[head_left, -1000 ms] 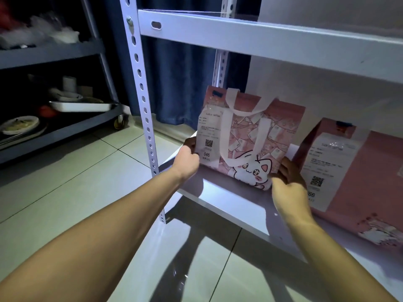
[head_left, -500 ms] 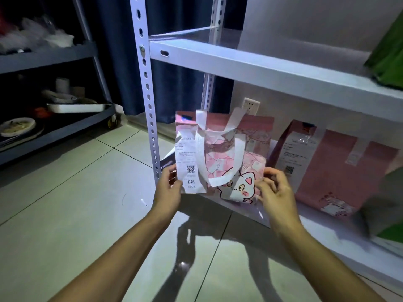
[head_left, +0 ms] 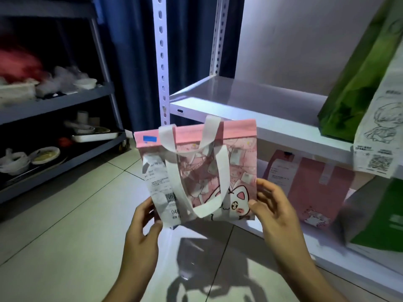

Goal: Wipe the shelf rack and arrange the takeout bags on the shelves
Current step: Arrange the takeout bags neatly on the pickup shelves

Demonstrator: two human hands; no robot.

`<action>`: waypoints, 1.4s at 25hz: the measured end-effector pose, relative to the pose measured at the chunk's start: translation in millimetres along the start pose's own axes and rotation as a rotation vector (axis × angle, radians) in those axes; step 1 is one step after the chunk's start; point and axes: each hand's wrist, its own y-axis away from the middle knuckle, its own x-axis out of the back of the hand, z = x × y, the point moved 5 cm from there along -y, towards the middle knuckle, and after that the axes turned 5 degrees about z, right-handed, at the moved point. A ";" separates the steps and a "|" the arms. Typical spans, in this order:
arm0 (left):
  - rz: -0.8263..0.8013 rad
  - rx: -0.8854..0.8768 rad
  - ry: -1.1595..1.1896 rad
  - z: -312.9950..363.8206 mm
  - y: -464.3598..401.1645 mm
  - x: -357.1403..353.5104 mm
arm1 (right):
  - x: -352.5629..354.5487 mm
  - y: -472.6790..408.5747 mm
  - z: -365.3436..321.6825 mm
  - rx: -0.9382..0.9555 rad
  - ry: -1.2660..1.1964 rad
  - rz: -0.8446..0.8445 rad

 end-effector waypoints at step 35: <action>-0.284 -0.295 -0.295 178.2 -225.4 -152.9 | -1.7 -208.6 -100.6 0.032 0.325 0.254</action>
